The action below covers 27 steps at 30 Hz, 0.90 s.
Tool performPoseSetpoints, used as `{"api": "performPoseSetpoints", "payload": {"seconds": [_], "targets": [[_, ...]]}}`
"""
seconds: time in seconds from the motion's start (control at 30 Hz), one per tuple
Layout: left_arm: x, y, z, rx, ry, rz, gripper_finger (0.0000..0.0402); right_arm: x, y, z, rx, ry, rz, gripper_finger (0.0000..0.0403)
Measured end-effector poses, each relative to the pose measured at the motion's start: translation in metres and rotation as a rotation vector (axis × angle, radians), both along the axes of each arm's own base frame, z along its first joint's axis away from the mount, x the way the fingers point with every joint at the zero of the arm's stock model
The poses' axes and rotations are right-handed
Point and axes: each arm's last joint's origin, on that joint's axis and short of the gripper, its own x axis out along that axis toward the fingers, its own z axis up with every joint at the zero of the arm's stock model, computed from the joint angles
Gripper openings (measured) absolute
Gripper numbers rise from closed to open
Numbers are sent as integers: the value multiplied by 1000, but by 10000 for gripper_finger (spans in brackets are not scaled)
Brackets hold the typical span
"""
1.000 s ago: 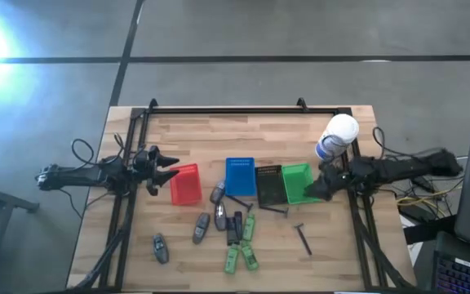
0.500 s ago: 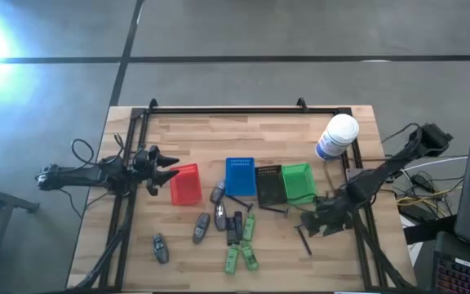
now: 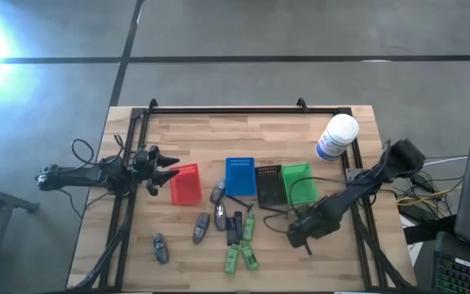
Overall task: Pick & Place Travel size toiletries
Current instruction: Put the blue razor into the green bin
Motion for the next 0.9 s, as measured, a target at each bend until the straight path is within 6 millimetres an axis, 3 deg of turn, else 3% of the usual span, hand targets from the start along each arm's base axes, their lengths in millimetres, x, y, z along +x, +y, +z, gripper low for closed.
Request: {"api": "performPoseSetpoints", "payload": {"seconds": [0.23, 0.47, 0.63, 0.77, 0.9], "targets": [[0, 0, 0, 0, 0, 0, 236, 5, 3, -8, -63, 83, 16, 188], [0, 0, -1, 0, 5, 0, 236, 9, 5, -12, -74, 73, 3, 83], [0, 0, -1, 0, 7, 0, 236, 9, 5, -11, -107, 19, 92, 23], [0, 0, -1, 0, 7, 0, 236, 6, 5, 3, -139, -56, 124, 19], [0, 0, -1, 1, 8, 0, 236, 4, 0, 41, -256, -229, 49, 16]]}}
